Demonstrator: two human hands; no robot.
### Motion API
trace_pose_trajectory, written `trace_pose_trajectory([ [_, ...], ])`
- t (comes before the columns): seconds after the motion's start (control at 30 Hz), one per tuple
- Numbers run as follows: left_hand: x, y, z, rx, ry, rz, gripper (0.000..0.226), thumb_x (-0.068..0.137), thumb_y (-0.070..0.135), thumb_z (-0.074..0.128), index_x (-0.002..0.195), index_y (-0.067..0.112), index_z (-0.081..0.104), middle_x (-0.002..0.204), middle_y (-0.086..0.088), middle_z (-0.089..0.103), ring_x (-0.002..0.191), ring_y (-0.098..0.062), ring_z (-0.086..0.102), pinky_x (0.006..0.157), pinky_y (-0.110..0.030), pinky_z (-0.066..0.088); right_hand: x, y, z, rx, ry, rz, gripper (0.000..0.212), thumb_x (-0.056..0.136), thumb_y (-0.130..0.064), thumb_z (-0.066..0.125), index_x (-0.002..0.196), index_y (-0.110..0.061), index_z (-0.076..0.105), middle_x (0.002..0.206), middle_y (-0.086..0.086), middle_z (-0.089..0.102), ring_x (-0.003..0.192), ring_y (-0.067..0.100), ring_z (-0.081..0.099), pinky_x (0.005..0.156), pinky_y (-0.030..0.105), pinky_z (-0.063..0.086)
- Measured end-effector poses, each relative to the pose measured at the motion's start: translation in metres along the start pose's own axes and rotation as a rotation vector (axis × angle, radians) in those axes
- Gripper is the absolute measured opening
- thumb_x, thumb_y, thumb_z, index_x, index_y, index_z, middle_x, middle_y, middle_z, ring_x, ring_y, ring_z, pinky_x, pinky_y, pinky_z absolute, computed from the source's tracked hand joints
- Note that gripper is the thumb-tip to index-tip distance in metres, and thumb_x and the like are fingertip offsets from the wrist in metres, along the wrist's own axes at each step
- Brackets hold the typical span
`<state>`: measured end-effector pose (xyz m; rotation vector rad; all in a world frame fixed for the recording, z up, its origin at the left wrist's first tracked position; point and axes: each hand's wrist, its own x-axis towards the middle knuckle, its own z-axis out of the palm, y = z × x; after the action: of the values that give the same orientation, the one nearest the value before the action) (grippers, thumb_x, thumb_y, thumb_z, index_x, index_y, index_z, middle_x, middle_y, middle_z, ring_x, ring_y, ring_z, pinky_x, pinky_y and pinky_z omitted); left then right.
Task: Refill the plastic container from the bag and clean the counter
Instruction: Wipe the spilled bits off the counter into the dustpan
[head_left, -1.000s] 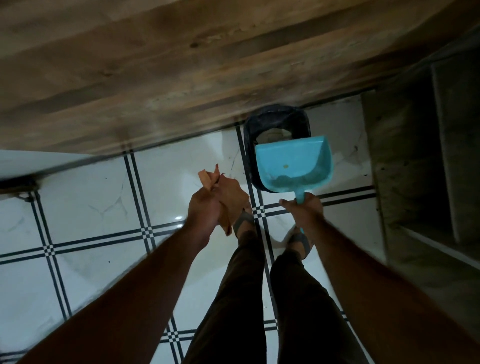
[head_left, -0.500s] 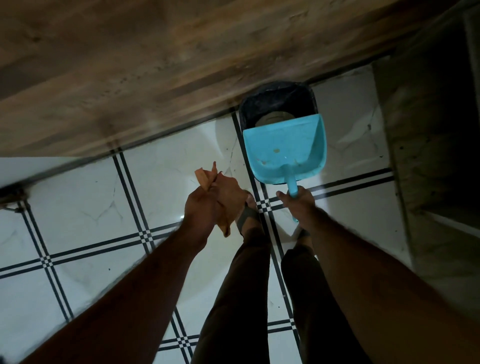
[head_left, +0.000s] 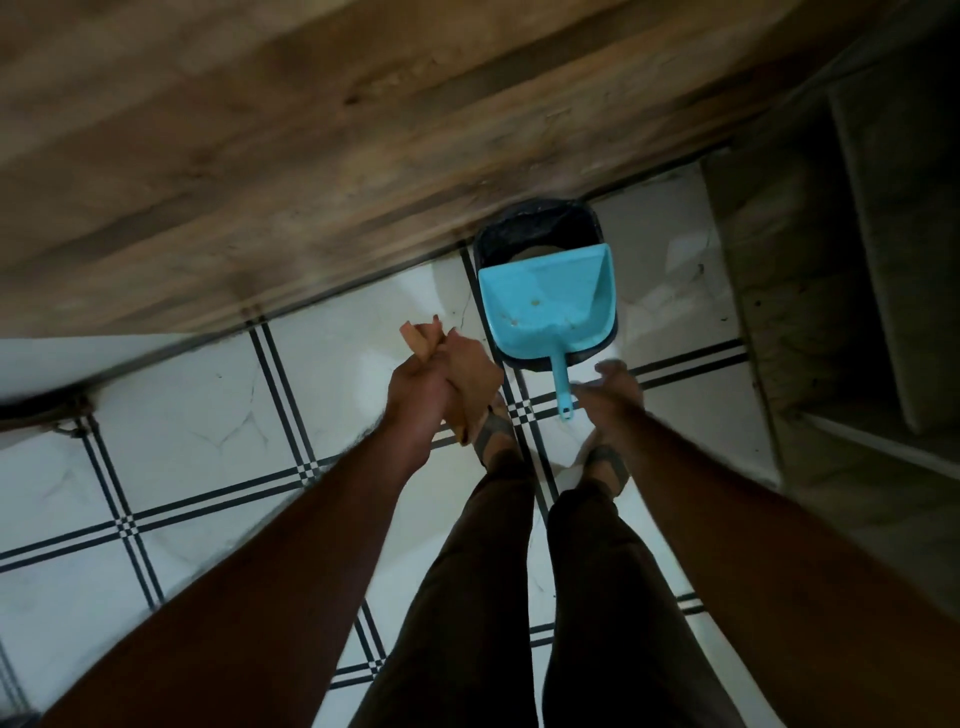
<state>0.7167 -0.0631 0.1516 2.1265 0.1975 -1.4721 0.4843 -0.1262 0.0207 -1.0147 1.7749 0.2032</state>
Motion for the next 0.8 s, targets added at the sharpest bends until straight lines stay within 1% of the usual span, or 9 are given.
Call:
trace_pose_trajectory([
  [0.07,-0.034,0.023,0.01,0.056,-0.052,0.031,0.02,0.107,0.017,0.063,0.122,0.009,0.072,0.102,-0.003,0.073,0.102,-0.027,0.075,0.065,-0.026,0.056,-0.039,-0.023,-0.031,0.327,-0.024,-0.067,0.033,0.096,-0.027,0.078,0.124,-0.013,0.067,0.125,0.009,0.072,0.105,0.023,0.067,0.09,0.037,0.053],
  [0.13,-0.065,0.039,0.02,0.091,-0.084,0.055,0.018,0.095,0.012,0.072,0.113,0.015,0.076,0.09,0.002,0.078,0.095,-0.021,0.077,0.056,-0.019,0.055,-0.071,-0.049,-0.054,0.677,-0.246,-0.004,0.048,0.088,-0.048,0.08,0.12,-0.014,0.069,0.12,0.01,0.074,0.109,0.026,0.069,0.098,0.044,0.052],
  [0.2,-0.1,0.054,0.029,0.116,-0.166,0.144,0.03,0.081,0.007,0.073,0.11,0.015,0.078,0.087,0.002,0.081,0.086,-0.018,0.079,0.062,-0.023,0.056,-0.11,-0.07,-0.088,0.784,-0.493,0.089,0.066,0.091,-0.062,0.073,0.133,-0.012,0.063,0.13,0.012,0.071,0.122,0.033,0.068,0.108,0.05,0.051],
  [0.33,-0.174,0.096,0.053,0.004,-0.403,0.251,0.048,0.071,0.01,0.066,0.119,0.008,0.075,0.103,-0.016,0.082,0.097,-0.034,0.078,0.074,-0.039,0.061,-0.182,-0.091,-0.156,0.925,-0.698,0.03,0.055,0.094,-0.047,0.074,0.137,-0.015,0.064,0.115,0.011,0.072,0.098,0.028,0.073,0.099,0.052,0.057],
  [0.43,-0.218,0.122,0.075,-0.144,-0.573,0.279,0.042,0.081,0.016,0.064,0.121,0.01,0.075,0.117,-0.018,0.078,0.101,-0.027,0.076,0.087,-0.04,0.06,-0.221,-0.102,-0.207,1.123,-0.547,-0.086,0.082,0.078,-0.028,0.091,0.151,-0.01,0.058,0.133,0.015,0.067,0.109,0.029,0.07,0.093,0.047,0.064],
  [0.57,-0.256,0.143,0.096,-0.149,-0.656,0.407,0.031,0.08,0.024,0.085,0.107,0.01,0.081,0.121,-0.029,0.074,0.108,-0.037,0.073,0.104,-0.05,0.056,-0.275,-0.107,-0.285,1.16,-0.21,-0.319,0.035,0.083,-0.001,0.08,0.117,-0.007,0.074,0.115,0.019,0.078,0.108,0.04,0.072,0.087,0.054,0.063],
  [0.67,-0.286,0.158,0.111,-0.069,-0.634,0.458,0.06,0.068,0.053,0.096,0.1,0.006,0.077,0.106,-0.03,0.072,0.097,-0.039,0.07,0.092,-0.046,0.05,-0.318,-0.099,-0.351,0.937,0.063,-0.496,0.034,0.081,-0.003,0.089,0.111,-0.009,0.075,0.106,0.021,0.08,0.102,0.042,0.076,0.088,0.064,0.061],
  [0.73,-0.323,0.164,0.124,0.043,-0.552,0.655,0.062,0.08,0.052,0.091,0.115,0.005,0.069,0.117,-0.024,0.073,0.113,-0.04,0.07,0.09,-0.033,0.055,-0.352,-0.093,-0.395,0.679,0.186,-0.698,0.028,0.079,-0.003,0.091,0.098,-0.021,0.079,0.1,0.02,0.08,0.095,0.031,0.077,0.081,0.051,0.064],
  [0.8,-0.356,0.168,0.141,0.215,-0.55,0.952,0.079,0.072,0.041,0.094,0.138,0.021,0.055,0.14,0.005,0.062,0.132,-0.012,0.06,0.101,-0.013,0.049,-0.377,-0.088,-0.439,0.309,0.278,-0.796,0.028,0.079,-0.007,0.089,0.083,-0.031,0.076,0.085,0.001,0.079,0.083,0.015,0.076,0.072,0.036,0.061],
])
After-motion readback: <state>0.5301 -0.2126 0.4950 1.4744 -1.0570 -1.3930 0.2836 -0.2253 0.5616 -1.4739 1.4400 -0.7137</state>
